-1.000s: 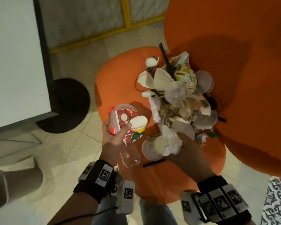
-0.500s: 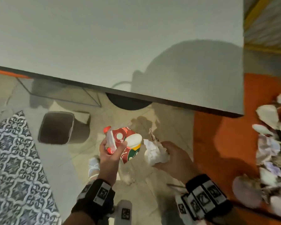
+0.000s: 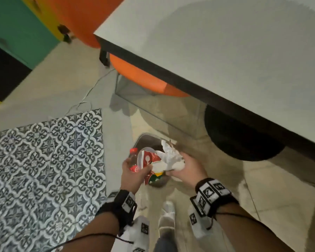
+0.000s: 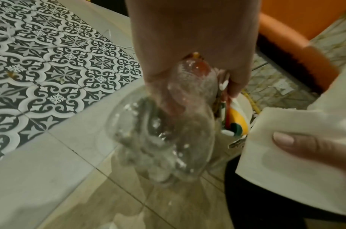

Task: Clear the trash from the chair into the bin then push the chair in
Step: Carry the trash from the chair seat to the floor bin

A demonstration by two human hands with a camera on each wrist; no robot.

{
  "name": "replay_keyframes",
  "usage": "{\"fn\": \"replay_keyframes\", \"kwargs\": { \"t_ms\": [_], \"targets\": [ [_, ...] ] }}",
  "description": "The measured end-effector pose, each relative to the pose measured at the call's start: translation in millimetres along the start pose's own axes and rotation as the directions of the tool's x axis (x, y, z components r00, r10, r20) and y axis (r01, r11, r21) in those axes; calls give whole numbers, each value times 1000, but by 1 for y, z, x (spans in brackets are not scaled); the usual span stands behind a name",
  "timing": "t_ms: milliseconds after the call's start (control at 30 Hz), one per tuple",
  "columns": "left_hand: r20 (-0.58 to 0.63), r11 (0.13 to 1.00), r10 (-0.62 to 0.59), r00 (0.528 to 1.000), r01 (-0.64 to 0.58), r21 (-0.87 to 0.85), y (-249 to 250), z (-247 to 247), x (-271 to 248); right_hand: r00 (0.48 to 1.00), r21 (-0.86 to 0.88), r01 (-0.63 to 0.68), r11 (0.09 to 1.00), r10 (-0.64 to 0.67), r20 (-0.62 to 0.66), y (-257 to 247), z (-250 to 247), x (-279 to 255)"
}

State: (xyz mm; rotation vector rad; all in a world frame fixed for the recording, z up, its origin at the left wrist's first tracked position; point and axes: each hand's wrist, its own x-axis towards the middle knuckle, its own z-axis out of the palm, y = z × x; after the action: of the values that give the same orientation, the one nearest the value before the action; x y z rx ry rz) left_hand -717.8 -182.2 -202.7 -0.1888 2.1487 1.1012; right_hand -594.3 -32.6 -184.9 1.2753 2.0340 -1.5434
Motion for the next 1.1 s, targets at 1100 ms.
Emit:
{"fn": "replay_keyframes", "kwargs": {
  "t_ms": [1100],
  "targets": [
    [721,702,107,685,-566,433,10,262,-274,833,305,-110,946,255,-490,234,-177,-239]
  ]
}}
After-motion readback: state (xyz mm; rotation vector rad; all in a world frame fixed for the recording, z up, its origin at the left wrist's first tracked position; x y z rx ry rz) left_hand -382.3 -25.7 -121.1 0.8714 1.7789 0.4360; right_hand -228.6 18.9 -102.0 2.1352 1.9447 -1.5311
